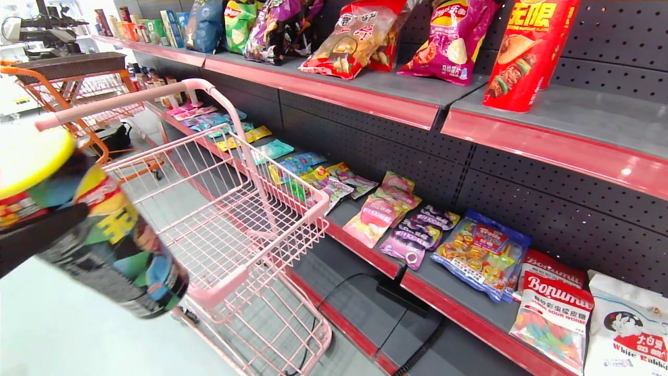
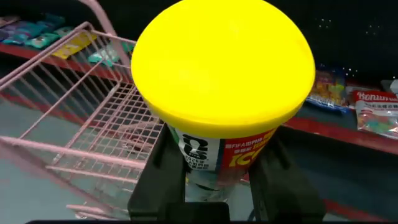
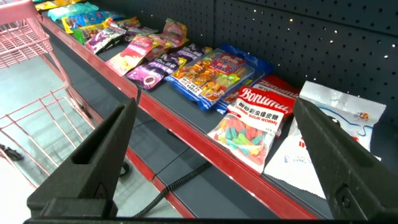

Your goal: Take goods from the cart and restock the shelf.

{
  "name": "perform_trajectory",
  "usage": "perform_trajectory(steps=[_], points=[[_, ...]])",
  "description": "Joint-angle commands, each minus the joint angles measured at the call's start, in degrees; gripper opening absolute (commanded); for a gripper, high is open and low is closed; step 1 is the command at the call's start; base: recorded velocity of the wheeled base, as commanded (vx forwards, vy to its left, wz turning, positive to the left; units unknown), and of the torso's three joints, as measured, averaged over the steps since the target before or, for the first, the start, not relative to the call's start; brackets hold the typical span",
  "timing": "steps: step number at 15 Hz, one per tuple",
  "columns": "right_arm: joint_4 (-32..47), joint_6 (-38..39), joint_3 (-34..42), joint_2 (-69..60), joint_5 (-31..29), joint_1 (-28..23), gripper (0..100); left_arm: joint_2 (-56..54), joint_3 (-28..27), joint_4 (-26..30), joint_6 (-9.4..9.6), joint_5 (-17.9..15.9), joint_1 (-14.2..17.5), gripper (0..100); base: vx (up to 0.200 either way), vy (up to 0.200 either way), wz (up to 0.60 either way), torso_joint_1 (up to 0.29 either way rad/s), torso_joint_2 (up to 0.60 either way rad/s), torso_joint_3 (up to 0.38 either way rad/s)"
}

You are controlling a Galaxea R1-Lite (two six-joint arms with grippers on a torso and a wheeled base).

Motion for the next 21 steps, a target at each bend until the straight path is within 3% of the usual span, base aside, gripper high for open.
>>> perform_trajectory(steps=[1,3,4,6,12,19,21], points=[[0.0,0.0,0.0,0.0,0.0,0.0,100,-19.5,2.7,8.6,0.28,4.5,0.0,0,0.000,0.000,0.00,0.000,0.00,0.000],[0.0,0.0,0.0,0.0,0.0,0.0,100,-21.4,2.9,9.8,0.28,6.0,0.1,0,0.000,0.000,0.00,0.000,0.00,0.000],[0.0,0.0,0.0,0.0,0.0,0.0,100,-24.0,3.1,12.0,0.28,9.4,0.1,0,0.000,0.000,0.00,0.000,0.00,0.000],[0.0,0.0,0.0,0.0,0.0,0.0,100,-25.8,3.3,14.2,0.28,10.7,0.0,0,0.000,0.000,0.00,0.000,0.00,0.000],[0.0,0.0,0.0,0.0,0.0,0.0,100,-28.7,4.7,18.0,0.28,11.8,0.1,0,0.000,0.000,0.00,0.081,-0.34,-0.265],[0.0,0.0,0.0,0.0,0.1,0.0,100,-30.5,7.5,18.1,0.28,12.6,0.1,0,0.000,0.000,0.00,0.159,-0.50,-0.345],[0.0,0.0,0.0,0.0,0.1,0.0,100,-30.2,7.5,18.4,0.28,14.8,0.1,0,0.000,0.000,0.00,0.195,-0.54,-0.349]])
